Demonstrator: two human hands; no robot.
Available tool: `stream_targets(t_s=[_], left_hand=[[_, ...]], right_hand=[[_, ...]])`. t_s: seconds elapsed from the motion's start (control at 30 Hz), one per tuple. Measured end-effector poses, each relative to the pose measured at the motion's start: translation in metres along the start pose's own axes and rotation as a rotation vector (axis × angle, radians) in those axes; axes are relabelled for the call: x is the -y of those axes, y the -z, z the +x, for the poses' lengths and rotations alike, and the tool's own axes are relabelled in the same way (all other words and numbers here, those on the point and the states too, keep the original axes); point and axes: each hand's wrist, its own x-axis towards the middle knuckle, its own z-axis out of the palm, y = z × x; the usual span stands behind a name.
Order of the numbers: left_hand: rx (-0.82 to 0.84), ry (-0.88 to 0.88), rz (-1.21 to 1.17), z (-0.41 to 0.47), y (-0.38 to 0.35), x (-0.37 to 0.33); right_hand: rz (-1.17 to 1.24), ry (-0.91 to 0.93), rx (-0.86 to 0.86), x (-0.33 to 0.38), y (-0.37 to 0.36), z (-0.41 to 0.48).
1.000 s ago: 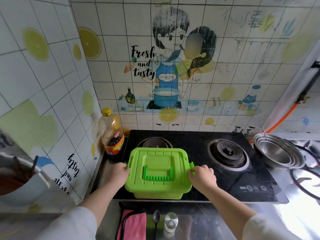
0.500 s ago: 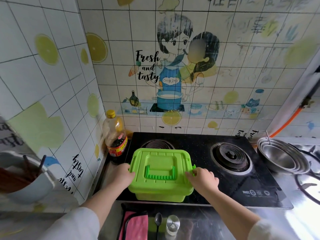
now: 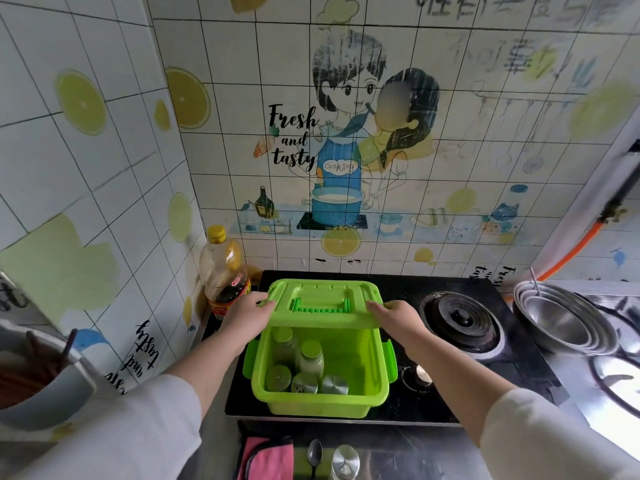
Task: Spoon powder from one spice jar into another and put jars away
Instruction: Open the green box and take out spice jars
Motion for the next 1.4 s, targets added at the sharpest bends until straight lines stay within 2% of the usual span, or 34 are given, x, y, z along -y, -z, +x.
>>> stream_targets(t_s=[0.13,0.27,0.43,0.7,1.4], left_hand=[[0.03,0.001,-0.128,0.015,0.002,-0.003],[0.096,-0.027,-0.093,0.023,-0.005,-0.003],[0.099,0.002,-0.092,0.032,-0.007,0.006],[0.081,0.058,-0.074,0.042,-0.011,0.016],[0.177,0.087,-0.125,0.036,-0.017,0.027]], right_hand=[[0.068,-0.065,0.068,0.014,0.005,0.014],[-0.043,-0.099,0.073,0.021,-0.002,0.026],[-0.257,-0.119,0.182,0.026,-0.009,0.033],[-0.395,-0.12,0.153,0.028,-0.015,0.036],[-0.372,-0.165,0.191,0.011,-0.03,0.033]])
